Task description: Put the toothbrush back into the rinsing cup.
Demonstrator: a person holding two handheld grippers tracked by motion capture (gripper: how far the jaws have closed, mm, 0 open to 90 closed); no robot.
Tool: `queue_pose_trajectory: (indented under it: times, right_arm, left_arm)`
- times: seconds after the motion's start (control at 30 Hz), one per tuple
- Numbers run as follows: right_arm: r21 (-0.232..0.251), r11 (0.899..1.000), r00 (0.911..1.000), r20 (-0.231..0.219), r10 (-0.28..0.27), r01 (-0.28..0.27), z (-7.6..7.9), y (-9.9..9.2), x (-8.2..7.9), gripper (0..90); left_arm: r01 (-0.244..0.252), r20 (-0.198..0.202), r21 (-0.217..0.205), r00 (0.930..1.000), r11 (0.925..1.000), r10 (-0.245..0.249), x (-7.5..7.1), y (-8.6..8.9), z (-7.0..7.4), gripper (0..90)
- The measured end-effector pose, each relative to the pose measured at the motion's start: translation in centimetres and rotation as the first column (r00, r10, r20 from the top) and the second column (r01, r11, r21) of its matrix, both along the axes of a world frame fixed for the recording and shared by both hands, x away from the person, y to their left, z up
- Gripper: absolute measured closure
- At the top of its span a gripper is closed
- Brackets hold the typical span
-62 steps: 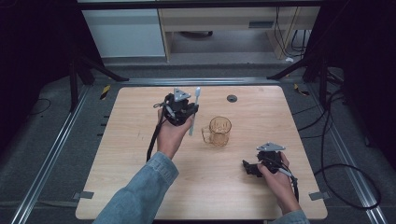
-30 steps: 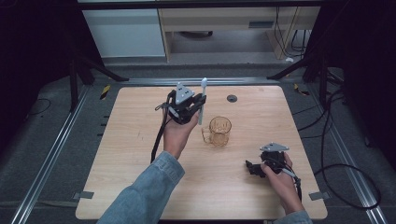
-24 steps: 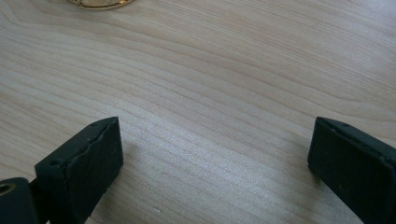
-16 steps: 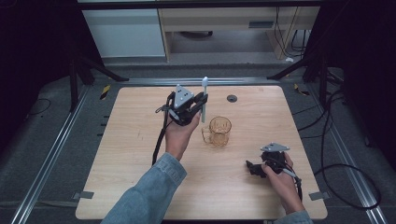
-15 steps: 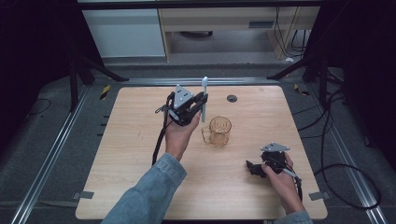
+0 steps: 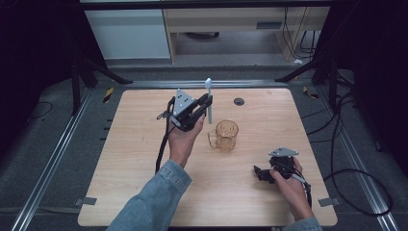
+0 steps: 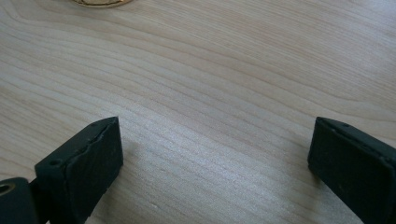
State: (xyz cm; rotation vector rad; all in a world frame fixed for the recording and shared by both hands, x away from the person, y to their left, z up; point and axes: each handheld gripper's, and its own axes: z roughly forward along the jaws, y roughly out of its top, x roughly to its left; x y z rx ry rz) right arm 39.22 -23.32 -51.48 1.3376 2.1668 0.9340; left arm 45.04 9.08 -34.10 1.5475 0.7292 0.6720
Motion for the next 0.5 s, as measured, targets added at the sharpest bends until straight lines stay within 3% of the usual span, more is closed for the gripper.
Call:
queue_pose_trajectory:
  times: [0.5]
  right_arm:
    - [-0.002, 1.0, 1.0, 0.001, 0.003, -0.003, 0.0, 0.0, 0.0, 3.6]
  left_arm:
    - [0.018, 0.038, -0.058, 0.9992, 0.9981, -0.016, 0.2, 0.4, -1.1, 79.4]
